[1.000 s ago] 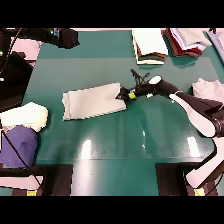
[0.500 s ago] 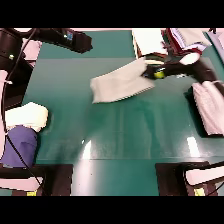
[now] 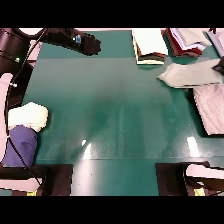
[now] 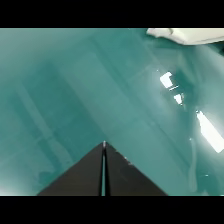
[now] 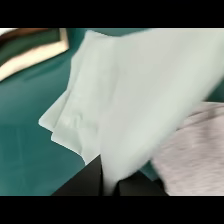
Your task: Fold the shirts.
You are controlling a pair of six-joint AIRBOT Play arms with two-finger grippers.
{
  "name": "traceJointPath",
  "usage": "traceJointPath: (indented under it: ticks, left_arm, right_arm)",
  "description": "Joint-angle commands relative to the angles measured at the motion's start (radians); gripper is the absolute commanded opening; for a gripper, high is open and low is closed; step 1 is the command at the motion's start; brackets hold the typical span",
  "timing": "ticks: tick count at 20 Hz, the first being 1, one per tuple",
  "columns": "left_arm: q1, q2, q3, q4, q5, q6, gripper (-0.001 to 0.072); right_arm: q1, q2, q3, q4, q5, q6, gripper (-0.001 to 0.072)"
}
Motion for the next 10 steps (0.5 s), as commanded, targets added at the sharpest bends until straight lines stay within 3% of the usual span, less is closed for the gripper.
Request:
traceJointPath:
  ticks: [1,10]
  left_arm:
    - [-0.002,-0.001,0.0,-0.001,0.002,-0.019,0.0025]
    - [-0.002,-0.001,0.0,-0.001,-0.005,-0.019,0.0025]
  right_arm:
    - [-0.101,0.008,0.001,0.059,-0.06,0.001,0.0018]
    - [-0.053,0.008,0.189,0.076,-0.185,-0.06,0.0017]
